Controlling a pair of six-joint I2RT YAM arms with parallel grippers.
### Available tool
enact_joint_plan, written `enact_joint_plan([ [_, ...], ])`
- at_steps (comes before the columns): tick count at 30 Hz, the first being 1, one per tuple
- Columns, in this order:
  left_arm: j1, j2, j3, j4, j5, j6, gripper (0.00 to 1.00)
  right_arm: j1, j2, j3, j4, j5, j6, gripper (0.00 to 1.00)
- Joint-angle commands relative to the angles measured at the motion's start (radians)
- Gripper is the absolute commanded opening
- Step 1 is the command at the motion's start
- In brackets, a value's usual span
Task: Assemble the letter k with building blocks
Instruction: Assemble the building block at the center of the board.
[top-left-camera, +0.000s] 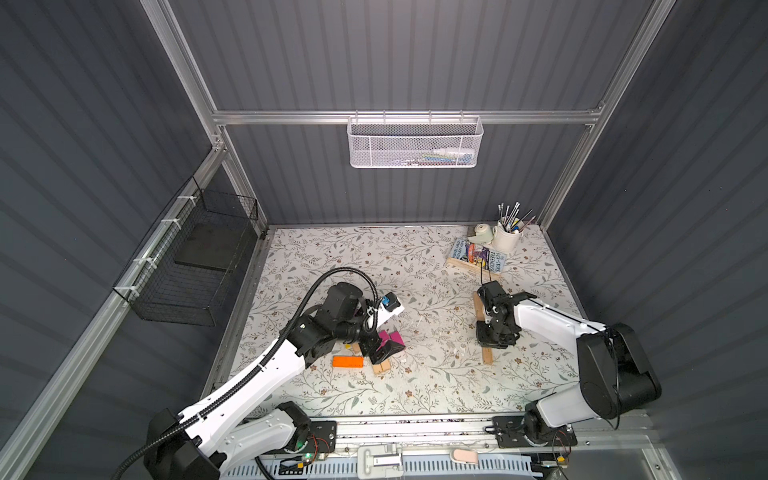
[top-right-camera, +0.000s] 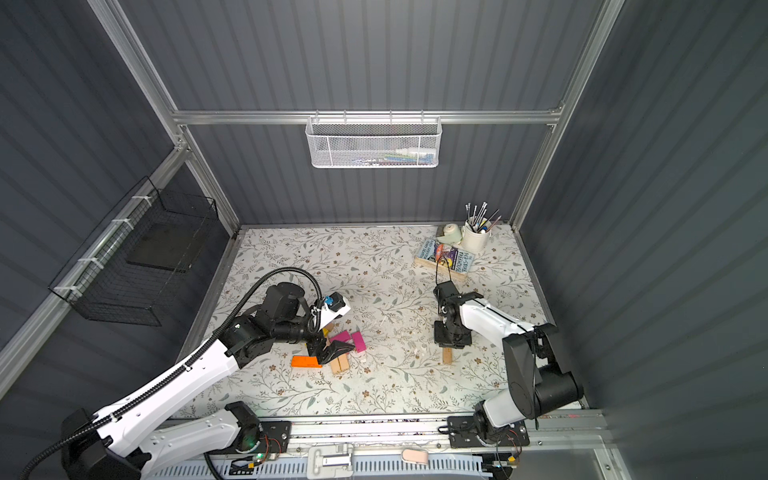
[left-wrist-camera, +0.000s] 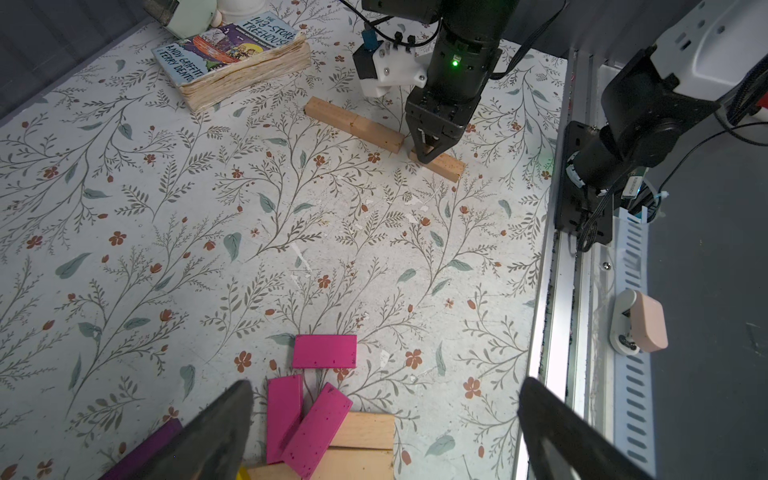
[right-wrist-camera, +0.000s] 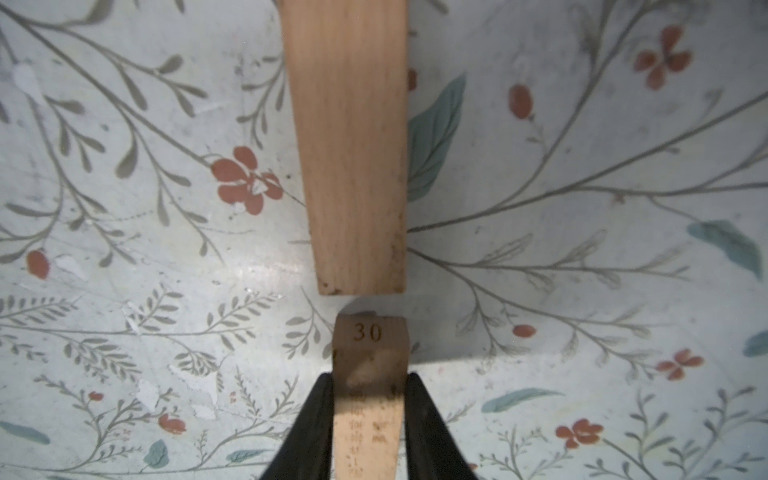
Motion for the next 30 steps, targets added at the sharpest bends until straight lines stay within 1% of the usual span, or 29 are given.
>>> enact_joint_plan([
  [1, -0.006, 0.009, 0.000, -0.014, -0.006, 0.021, 1.00, -0.005, 0.031, 0.006, 0.034, 0.001, -0.019, 0.28],
  [10, -0.006, 0.015, 0.001, -0.013, -0.007, 0.021, 1.00, -0.005, 0.013, 0.004, 0.044, -0.003, -0.027, 0.28],
  [30, -0.005, 0.016, 0.000, -0.012, -0.009, 0.020, 1.00, -0.005, 0.005, 0.009, 0.052, 0.034, -0.025, 0.29],
])
